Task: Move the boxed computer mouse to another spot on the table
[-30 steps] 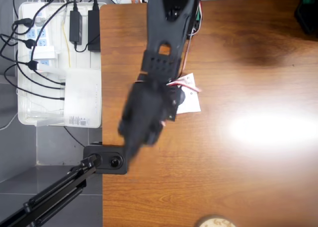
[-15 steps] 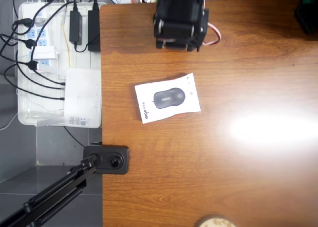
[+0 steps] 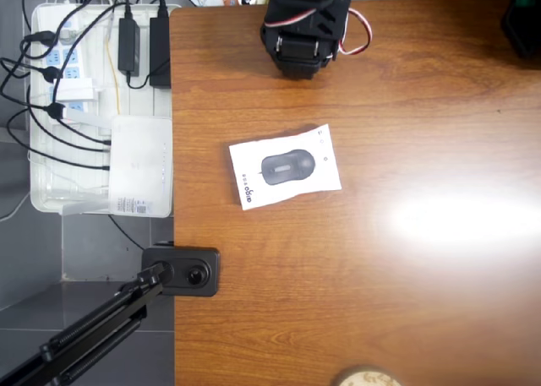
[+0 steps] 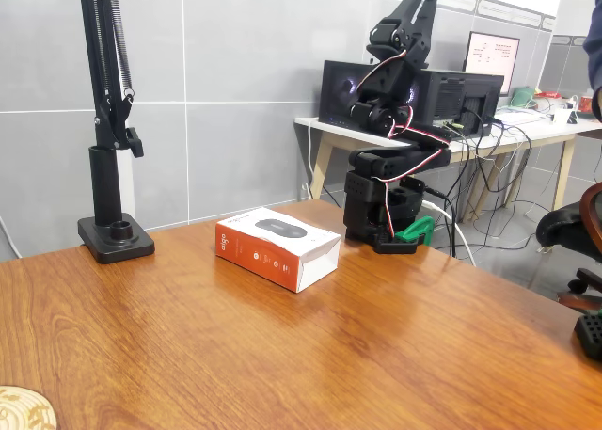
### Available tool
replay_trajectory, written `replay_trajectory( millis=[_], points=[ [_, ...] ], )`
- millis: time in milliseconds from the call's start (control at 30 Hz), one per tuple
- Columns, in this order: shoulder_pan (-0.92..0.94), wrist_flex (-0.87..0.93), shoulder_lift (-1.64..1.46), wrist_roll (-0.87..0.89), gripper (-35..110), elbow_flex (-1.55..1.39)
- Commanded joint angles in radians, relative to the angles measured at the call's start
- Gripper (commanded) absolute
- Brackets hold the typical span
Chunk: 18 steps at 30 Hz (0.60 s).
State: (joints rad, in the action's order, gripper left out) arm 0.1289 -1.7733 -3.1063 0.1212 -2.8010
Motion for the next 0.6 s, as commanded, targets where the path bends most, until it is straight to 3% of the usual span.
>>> replay_trajectory(
  millis=[0,567],
  points=[
    [-0.005,0.005,-0.002,0.006,0,0.000],
    [-0.009,0.005,-0.002,0.192,0,0.000]
  ],
)
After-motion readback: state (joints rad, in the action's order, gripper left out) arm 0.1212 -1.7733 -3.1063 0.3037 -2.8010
